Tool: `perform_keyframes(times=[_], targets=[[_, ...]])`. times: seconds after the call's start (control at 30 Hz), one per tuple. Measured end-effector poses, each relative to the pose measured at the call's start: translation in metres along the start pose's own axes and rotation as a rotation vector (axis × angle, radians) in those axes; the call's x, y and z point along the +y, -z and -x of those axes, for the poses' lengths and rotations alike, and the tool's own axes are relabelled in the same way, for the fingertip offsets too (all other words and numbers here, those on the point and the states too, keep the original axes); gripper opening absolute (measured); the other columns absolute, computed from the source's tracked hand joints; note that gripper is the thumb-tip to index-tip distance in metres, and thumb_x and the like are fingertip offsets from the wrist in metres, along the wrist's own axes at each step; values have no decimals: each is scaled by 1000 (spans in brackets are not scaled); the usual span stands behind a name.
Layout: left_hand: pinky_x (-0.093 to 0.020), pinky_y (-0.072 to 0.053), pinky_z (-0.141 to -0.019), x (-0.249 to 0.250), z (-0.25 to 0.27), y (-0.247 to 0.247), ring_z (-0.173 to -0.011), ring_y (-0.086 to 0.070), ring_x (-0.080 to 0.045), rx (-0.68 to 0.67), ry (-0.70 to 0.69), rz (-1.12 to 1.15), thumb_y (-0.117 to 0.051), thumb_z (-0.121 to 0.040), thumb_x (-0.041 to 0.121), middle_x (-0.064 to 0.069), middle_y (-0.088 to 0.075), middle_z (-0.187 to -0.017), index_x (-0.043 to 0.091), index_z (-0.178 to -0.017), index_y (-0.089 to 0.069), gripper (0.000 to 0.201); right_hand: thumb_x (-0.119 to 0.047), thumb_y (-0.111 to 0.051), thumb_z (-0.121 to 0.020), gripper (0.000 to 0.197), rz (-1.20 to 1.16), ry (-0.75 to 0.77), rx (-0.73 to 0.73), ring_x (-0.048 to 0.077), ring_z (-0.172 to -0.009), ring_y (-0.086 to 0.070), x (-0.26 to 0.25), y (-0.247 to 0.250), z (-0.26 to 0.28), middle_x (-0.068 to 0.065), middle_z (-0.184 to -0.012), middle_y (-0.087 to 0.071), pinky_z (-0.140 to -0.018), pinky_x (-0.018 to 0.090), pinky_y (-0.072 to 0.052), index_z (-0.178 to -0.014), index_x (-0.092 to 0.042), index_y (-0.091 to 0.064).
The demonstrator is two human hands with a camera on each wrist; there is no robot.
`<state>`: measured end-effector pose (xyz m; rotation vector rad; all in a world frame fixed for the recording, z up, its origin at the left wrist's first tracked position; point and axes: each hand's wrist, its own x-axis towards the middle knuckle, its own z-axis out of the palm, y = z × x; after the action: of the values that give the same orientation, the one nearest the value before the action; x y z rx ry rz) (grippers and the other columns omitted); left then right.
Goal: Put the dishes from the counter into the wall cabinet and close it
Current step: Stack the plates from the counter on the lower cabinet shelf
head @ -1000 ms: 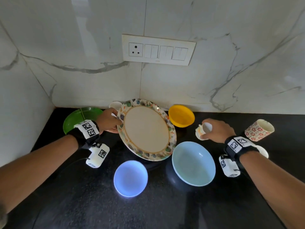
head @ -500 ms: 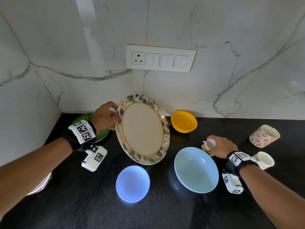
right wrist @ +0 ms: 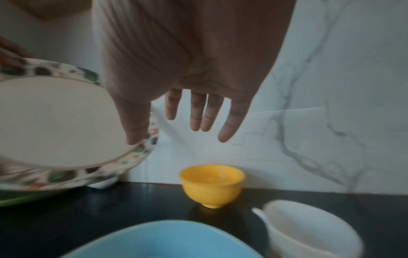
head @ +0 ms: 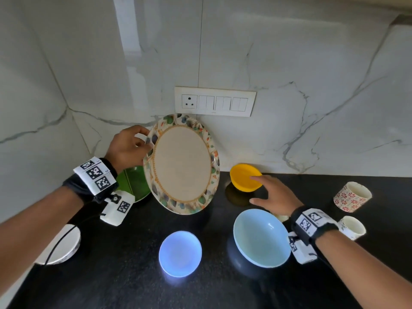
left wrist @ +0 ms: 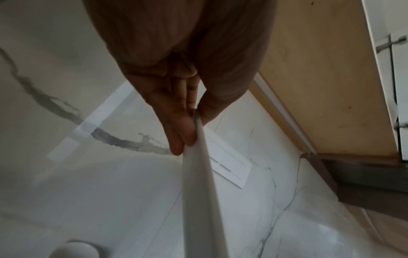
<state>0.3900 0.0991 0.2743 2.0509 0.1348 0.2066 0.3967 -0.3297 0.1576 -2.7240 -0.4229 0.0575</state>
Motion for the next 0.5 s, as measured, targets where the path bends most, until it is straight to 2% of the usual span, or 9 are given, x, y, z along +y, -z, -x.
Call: perform_keyframes(times=[0.03,0.13,0.2,0.27,0.33,0.37,0.43,0.5], targets=[[-45,-61,-62,6,4,2,-71,-72,-29,4,-2,30,-68,-87,13,-8,-74,-75,29,-91,-64,17,-54,-74,-76,80,-4,64,2,17,-136,-38,-13,-1,0,-9,-148,-42,-106,36,-38,-145,-43,-35],[-28,-55,-49,26,22,7,-60,-70,-17,8,0,141,-64,-90,2,-8,-73,-74,20,-93,-63,18,-56,-75,-69,92,27,251,14,11,-143,-27,-52,-2,8,-13,-156,-29,-114,35,-32,-147,-47,-27],[-25,-53,-46,37,35,8,-56,-69,-13,1,14,196,-64,-89,0,-9,-73,-77,12,-99,-63,15,-58,-76,-65,100,94,353,67,10,-146,-20,-70,-1,15,-12,-160,-22,-116,32,-24,-149,-45,-24],[-25,-54,-47,47,49,9,-59,-70,-15,-17,20,236,-66,-88,1,-13,-73,-84,10,-101,-64,16,-55,-76,-65,101,167,436,156,13,-148,-20,-84,4,27,-9,-161,-21,-118,37,-23,-151,-42,-24],[-27,-57,-50,56,62,8,-64,-71,-18,-42,29,277,-67,-88,4,-15,-73,-90,11,-102,-65,16,-35,-77,-69,100,219,485,223,16,-148,-21,-90,10,45,-7,-161,-22,-116,45,-28,-152,-40,-22],[-28,-58,-52,60,69,7,-66,-71,-19,-60,31,298,-67,-88,5,-16,-73,-92,11,-104,-66,17,-22,-76,-69,99,221,493,247,15,-148,-21,-90,14,56,-8,-161,-23,-115,45,-30,-152,-39,-23],[-26,-56,-51,72,83,4,-63,-70,-17,-89,27,323,-67,-89,6,-15,-74,-91,9,-107,-66,19,-4,-72,-68,96,192,517,340,11,-146,-27,-87,26,84,-9,-158,-31,-112,43,-37,-150,-36,-33],[-26,-56,-52,84,95,-1,-62,-69,-16,-126,15,346,-67,-89,6,-15,-74,-91,9,-108,-65,19,5,-65,-67,87,208,564,481,12,-142,-36,-83,43,115,-7,-153,-41,-108,42,-43,-144,-31,-46]])
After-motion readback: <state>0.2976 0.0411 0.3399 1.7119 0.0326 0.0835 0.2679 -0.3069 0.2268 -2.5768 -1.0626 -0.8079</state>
